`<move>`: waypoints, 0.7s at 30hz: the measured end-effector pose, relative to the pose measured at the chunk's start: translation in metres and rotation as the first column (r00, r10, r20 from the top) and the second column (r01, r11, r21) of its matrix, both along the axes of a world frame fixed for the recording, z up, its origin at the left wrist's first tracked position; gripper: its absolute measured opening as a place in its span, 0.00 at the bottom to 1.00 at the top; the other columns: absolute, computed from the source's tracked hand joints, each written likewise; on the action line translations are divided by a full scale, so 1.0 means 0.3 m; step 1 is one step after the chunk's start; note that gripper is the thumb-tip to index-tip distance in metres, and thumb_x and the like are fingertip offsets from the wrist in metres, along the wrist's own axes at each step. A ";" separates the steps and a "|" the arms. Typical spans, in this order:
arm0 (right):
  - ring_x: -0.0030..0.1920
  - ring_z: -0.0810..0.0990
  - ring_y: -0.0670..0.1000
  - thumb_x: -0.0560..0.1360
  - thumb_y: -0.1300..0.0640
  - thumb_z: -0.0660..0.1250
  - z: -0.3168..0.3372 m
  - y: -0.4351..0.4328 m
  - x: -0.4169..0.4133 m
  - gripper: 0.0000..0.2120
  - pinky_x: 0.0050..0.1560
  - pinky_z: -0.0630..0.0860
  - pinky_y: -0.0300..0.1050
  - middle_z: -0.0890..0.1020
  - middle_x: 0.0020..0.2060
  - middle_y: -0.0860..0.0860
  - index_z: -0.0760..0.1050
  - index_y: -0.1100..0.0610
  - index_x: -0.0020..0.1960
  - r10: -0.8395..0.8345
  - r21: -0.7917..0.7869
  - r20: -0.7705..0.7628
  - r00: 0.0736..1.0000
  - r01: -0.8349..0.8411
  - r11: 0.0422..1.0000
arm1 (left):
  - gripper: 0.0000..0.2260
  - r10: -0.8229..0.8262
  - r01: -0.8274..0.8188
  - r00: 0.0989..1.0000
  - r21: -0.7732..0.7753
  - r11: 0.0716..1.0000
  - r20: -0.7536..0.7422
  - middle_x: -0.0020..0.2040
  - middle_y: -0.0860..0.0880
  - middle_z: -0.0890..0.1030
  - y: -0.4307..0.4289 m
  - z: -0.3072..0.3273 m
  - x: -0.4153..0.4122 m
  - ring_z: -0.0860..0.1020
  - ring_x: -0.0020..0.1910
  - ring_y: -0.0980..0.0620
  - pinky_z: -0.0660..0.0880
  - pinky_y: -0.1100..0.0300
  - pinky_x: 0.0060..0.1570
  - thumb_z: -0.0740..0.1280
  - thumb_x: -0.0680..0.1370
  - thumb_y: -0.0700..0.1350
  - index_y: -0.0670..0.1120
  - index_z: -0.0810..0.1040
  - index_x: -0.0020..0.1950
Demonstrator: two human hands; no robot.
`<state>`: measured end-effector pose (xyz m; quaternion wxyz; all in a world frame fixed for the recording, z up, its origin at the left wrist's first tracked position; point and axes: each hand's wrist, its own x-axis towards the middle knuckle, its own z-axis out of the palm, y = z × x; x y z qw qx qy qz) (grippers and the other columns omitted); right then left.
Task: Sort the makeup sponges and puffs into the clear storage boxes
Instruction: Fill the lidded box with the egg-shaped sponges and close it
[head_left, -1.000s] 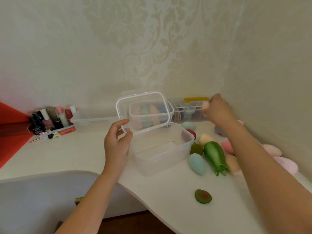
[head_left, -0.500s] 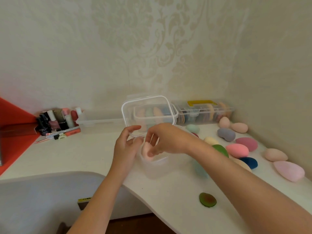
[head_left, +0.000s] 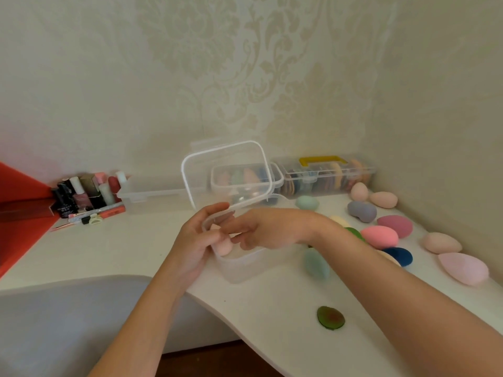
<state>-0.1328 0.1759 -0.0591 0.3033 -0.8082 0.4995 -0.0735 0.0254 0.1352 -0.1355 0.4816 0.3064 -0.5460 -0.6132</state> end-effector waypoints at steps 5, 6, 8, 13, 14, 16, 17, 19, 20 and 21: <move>0.63 0.75 0.44 0.78 0.63 0.60 0.059 -0.005 -0.049 0.18 0.65 0.71 0.39 0.75 0.64 0.42 0.74 0.55 0.67 0.011 0.108 0.105 0.994 -0.022 0.994 | 0.25 -0.005 0.009 0.999 0.086 0.996 -0.051 0.52 0.46 0.83 -0.003 -0.006 0.015 0.79 0.54 0.48 0.77 0.60 0.45 0.61 0.61 0.30 0.47 0.79 0.55; 0.59 0.78 0.45 0.78 0.63 0.62 0.077 -0.006 -0.062 0.16 0.62 0.74 0.38 0.79 0.61 0.47 0.76 0.57 0.64 -0.042 0.082 0.164 0.986 0.029 0.996 | 0.25 -0.006 0.010 0.999 0.087 0.996 -0.041 0.53 0.46 0.83 -0.001 -0.003 0.018 0.78 0.54 0.49 0.76 0.59 0.47 0.61 0.61 0.30 0.47 0.79 0.54; 0.48 0.83 0.48 0.77 0.62 0.64 0.120 -0.009 -0.100 0.10 0.52 0.79 0.37 0.84 0.49 0.53 0.80 0.60 0.56 -0.208 0.008 0.315 0.926 0.216 0.976 | 0.25 -0.011 0.011 1.000 0.082 0.997 0.001 0.56 0.47 0.82 0.002 0.003 0.025 0.76 0.58 0.51 0.72 0.56 0.53 0.61 0.61 0.30 0.48 0.79 0.53; 0.39 0.80 0.50 0.76 0.58 0.65 0.147 -0.075 -0.300 0.06 0.44 0.78 0.45 0.83 0.40 0.52 0.80 0.57 0.47 -0.592 -0.314 0.400 0.699 0.712 0.629 | 0.23 -0.034 0.023 0.983 0.065 0.998 0.183 0.57 0.46 0.79 0.007 0.034 0.040 0.77 0.54 0.51 0.72 0.58 0.53 0.65 0.60 0.32 0.47 0.81 0.52; 0.43 0.80 0.53 0.77 0.58 0.63 0.128 -0.098 -0.361 0.08 0.46 0.76 0.47 0.82 0.43 0.53 0.80 0.58 0.49 -0.687 -0.375 0.347 0.638 0.766 0.522 | 0.22 -0.036 0.024 0.969 0.050 0.998 0.243 0.56 0.47 0.80 0.008 0.045 0.044 0.77 0.53 0.52 0.73 0.60 0.51 0.66 0.62 0.31 0.47 0.81 0.53; 0.52 0.78 0.59 0.76 0.59 0.61 0.071 -0.134 -0.471 0.12 0.51 0.73 0.48 0.80 0.52 0.58 0.76 0.60 0.57 -0.849 -0.437 0.127 0.513 0.797 0.416 | 0.19 -0.024 0.026 0.923 0.000 1.000 0.385 0.54 0.50 0.80 0.007 0.070 0.047 0.78 0.53 0.53 0.73 0.64 0.49 0.69 0.67 0.29 0.49 0.81 0.52; 0.57 0.76 0.60 0.76 0.59 0.60 0.034 -0.146 -0.517 0.15 0.54 0.72 0.48 0.79 0.57 0.59 0.74 0.59 0.61 -0.891 -0.412 0.013 0.453 0.815 0.408 | 0.18 -0.018 0.034 0.891 -0.028 0.999 0.454 0.54 0.51 0.80 0.006 0.085 0.045 0.78 0.53 0.54 0.72 0.64 0.49 0.69 0.70 0.30 0.50 0.82 0.52; 0.62 0.73 0.61 0.75 0.58 0.60 -0.051 -0.170 -0.591 0.20 0.60 0.71 0.51 0.75 0.63 0.59 0.68 0.56 0.68 -0.918 -0.310 -0.143 0.370 0.864 0.397 | 0.17 0.004 0.058 0.799 -0.084 0.995 0.601 0.54 0.52 0.80 0.000 0.116 0.034 0.77 0.55 0.54 0.70 0.64 0.52 0.69 0.72 0.33 0.53 0.81 0.53; 0.62 0.73 0.62 0.75 0.59 0.60 -0.093 -0.191 -0.623 0.23 0.61 0.72 0.53 0.75 0.62 0.58 0.66 0.55 0.69 -0.908 -0.265 -0.204 0.366 0.872 0.411 | 0.17 0.022 0.073 0.731 -0.110 0.991 0.682 0.54 0.53 0.79 -0.006 0.130 0.026 0.76 0.56 0.55 0.69 0.65 0.52 0.69 0.72 0.34 0.54 0.81 0.55; 0.61 0.74 0.61 0.73 0.60 0.61 -0.121 -0.205 -0.642 0.24 0.60 0.73 0.53 0.76 0.61 0.58 0.67 0.57 0.69 -0.891 -0.239 -0.252 0.378 0.867 0.436 | 0.17 0.036 0.092 0.648 -0.125 0.988 0.761 0.54 0.54 0.78 -0.012 0.144 0.016 0.75 0.56 0.56 0.68 0.65 0.52 0.69 0.72 0.36 0.54 0.80 0.56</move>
